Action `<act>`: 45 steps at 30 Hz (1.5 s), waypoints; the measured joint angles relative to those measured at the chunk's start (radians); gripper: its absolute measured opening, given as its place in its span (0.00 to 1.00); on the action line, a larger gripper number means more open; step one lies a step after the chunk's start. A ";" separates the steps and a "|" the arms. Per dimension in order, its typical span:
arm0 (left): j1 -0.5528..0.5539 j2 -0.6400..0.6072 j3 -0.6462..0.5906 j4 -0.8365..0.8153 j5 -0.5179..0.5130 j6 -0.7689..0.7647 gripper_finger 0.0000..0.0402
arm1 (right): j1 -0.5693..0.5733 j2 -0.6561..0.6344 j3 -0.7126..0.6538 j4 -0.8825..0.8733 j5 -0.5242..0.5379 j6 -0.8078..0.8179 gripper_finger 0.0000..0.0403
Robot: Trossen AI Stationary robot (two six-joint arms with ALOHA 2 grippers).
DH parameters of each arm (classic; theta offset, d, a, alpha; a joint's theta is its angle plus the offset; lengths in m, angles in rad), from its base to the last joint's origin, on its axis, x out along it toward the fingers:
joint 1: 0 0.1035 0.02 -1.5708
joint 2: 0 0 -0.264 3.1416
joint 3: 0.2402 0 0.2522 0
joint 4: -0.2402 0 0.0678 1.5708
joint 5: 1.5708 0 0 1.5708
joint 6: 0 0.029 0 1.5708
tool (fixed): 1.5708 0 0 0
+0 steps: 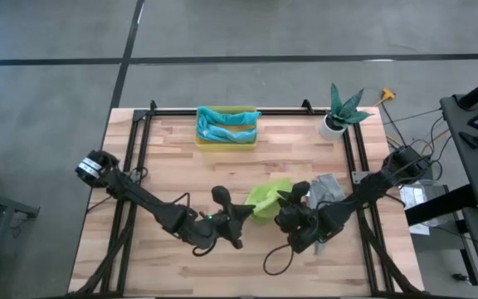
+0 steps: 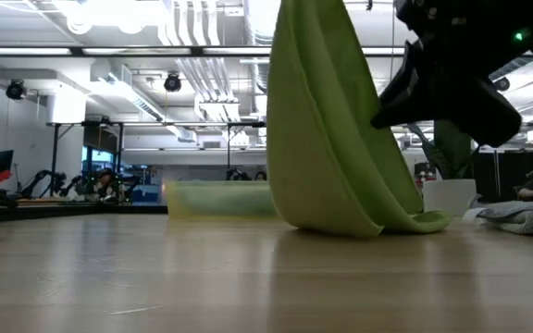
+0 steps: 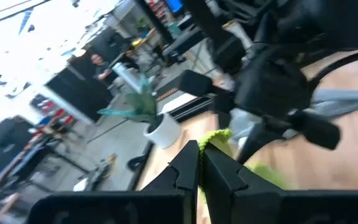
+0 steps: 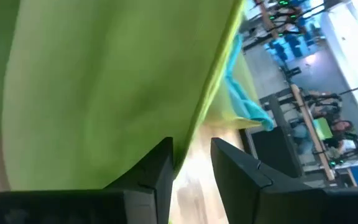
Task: Roll microfiber towels into tight, uniform cylinder then place into a basket
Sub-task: Roll the green towel
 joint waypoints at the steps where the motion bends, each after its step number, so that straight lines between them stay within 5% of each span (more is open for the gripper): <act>1: -0.005 -0.001 0.000 0.000 -0.026 0.004 0.00 | -0.003 0.000 -0.001 -0.001 -0.016 -0.006 0.25; 12: -0.050 -0.020 0.000 0.003 -0.118 0.027 0.00 | -0.036 0.000 -0.049 0.031 -0.093 -0.012 0.17; 30: -0.062 -0.028 -0.006 0.000 -0.127 0.027 0.00 | -0.059 0.000 -0.148 0.243 -0.270 -0.108 0.21; 45: -0.062 -0.035 -0.020 -0.032 -0.247 0.032 0.00 | -0.041 0.000 -0.143 0.299 -0.422 -0.057 0.21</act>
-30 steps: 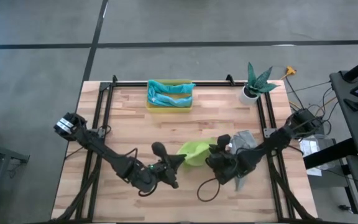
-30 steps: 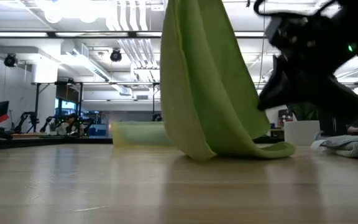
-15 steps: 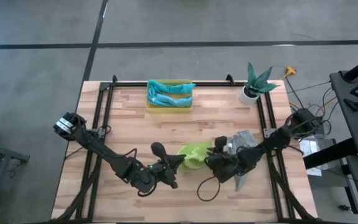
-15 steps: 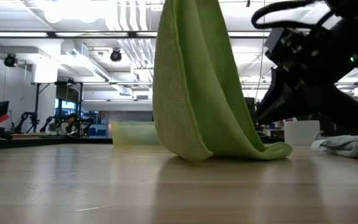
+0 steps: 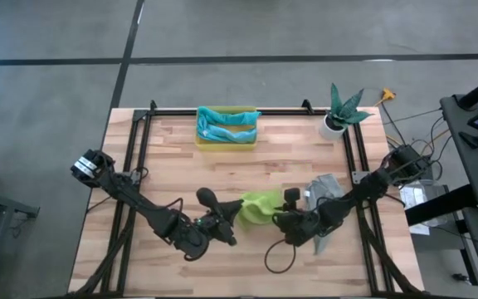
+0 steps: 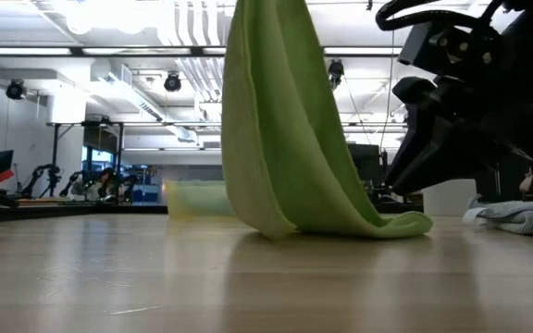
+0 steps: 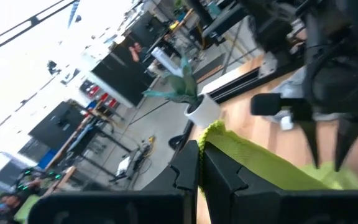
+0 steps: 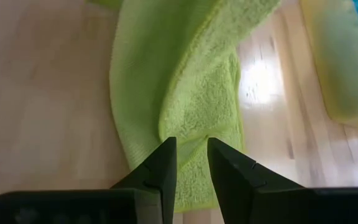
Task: Roll microfiber towels into tight, uniform cylinder then place into a basket
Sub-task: Roll the green towel
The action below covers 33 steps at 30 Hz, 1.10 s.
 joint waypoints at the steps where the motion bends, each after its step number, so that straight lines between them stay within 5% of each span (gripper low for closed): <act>1: 0.000 0.000 0.000 0.000 -0.016 0.000 0.00 | 0.000 0.000 0.000 0.012 -0.001 -0.005 0.21; 15: 0.000 -0.002 0.000 0.004 -0.032 -0.007 0.00 | -0.023 0.058 0.001 0.082 -0.024 -0.046 0.21; 20: 0.000 -0.002 0.000 0.003 -0.033 -0.007 0.00 | -0.039 0.066 0.023 0.091 0.114 -0.121 0.21; 27: 0.000 -0.002 0.000 0.002 -0.033 -0.007 0.00 | -0.020 0.066 0.061 0.105 0.033 -0.041 0.22; 33: 0.000 -0.002 0.000 0.002 -0.033 -0.007 0.00 | 0.032 0.084 0.060 0.097 -0.076 0.030 0.33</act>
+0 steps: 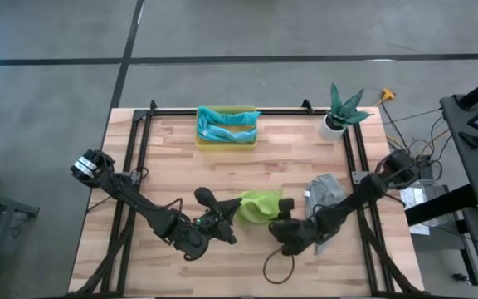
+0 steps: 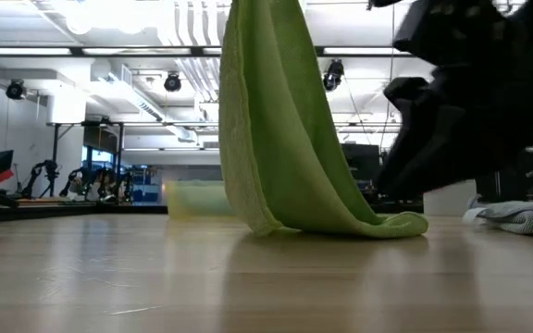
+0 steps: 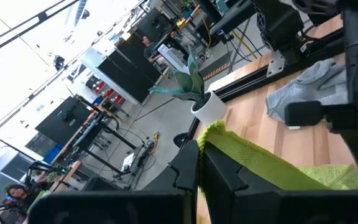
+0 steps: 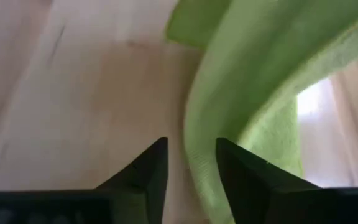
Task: Roll microfiber towels into tight, uniform cylinder then place into a basket
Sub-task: Roll the green towel
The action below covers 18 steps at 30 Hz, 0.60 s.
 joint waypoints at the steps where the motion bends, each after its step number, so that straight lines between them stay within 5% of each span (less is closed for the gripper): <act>1: 0.000 0.000 0.000 0.000 0.000 0.000 0.00 | 0.008 0.003 0.000 -0.009 0.012 0.011 0.35; 6: 0.000 0.000 0.000 0.000 0.000 0.000 0.00 | 0.019 0.022 -0.001 -0.013 0.156 0.045 0.43; 18: 0.000 0.000 -0.002 0.001 0.000 0.000 0.00 | 0.008 0.142 0.001 0.005 0.210 0.105 0.42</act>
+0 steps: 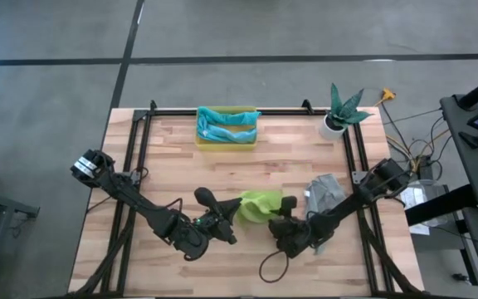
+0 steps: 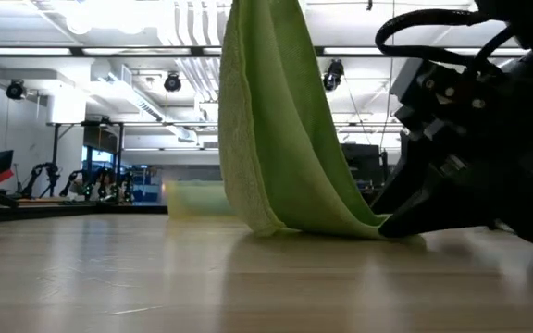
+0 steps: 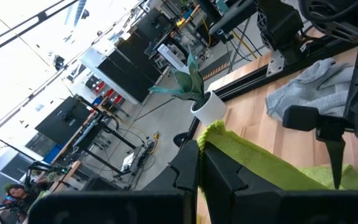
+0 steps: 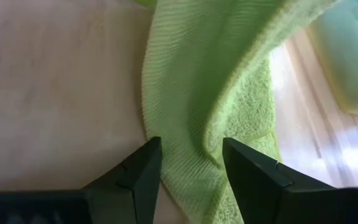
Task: Roll microfiber towels into tight, uniform cylinder then place into a basket
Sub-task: Roll the green towel
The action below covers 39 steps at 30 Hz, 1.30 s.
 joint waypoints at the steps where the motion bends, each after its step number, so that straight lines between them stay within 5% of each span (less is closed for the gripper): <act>1: 0.000 0.000 0.000 0.000 0.000 0.000 0.00 | 0.000 0.001 0.000 0.002 0.007 0.004 0.42; 39: 0.000 0.000 -0.002 0.000 0.003 -0.003 0.00 | -0.031 0.049 0.009 0.078 0.090 0.013 0.40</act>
